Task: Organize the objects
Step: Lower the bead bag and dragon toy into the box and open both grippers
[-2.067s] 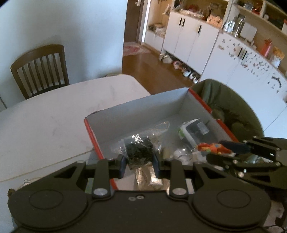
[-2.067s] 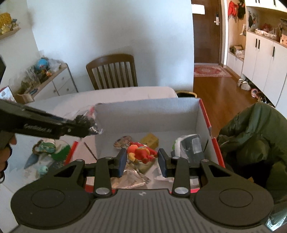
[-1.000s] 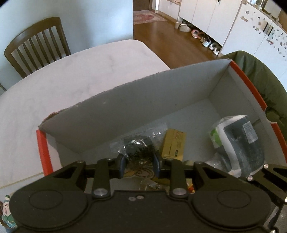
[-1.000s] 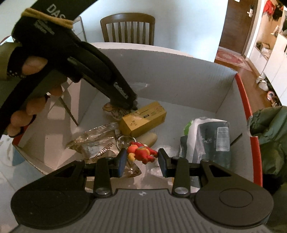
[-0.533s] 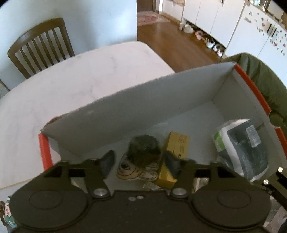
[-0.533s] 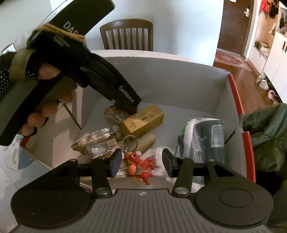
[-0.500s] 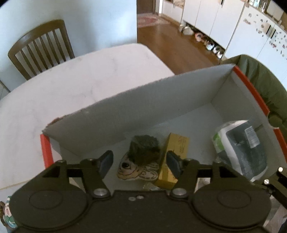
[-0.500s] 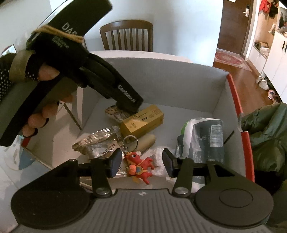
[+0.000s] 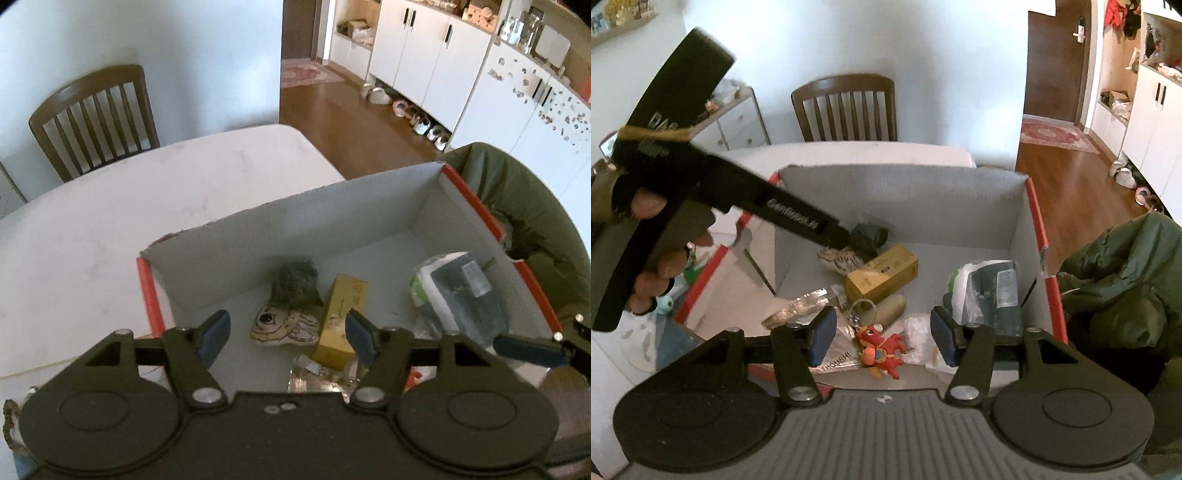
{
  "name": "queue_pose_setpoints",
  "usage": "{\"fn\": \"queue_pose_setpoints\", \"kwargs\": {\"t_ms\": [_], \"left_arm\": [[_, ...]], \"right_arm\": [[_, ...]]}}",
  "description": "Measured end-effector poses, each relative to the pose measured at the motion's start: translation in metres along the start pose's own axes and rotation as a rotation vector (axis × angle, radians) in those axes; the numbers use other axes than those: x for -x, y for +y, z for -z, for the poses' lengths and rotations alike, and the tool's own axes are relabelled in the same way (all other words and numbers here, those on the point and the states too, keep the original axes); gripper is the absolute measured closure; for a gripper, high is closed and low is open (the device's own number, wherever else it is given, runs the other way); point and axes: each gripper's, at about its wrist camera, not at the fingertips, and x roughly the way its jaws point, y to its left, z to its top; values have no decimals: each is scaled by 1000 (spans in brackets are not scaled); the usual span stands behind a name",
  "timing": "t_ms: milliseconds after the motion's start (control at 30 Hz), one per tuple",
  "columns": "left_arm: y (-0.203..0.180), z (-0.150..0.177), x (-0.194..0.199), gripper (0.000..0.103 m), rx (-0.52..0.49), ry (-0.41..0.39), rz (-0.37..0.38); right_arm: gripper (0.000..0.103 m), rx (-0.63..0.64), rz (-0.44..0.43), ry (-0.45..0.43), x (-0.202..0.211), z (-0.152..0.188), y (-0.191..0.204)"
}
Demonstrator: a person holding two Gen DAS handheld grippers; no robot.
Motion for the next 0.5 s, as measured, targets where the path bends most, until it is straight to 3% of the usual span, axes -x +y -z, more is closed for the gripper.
{"fn": "queue_pose_setpoints", "kwargs": {"t_ms": [400, 500], "left_arm": [[2, 20, 57, 28, 18, -107, 38], [4, 29, 71, 27, 19, -131, 44]], "right_arm": [[42, -36, -26, -63, 30, -3, 11], [37, -50, -30, -80, 38, -3, 15]]}}
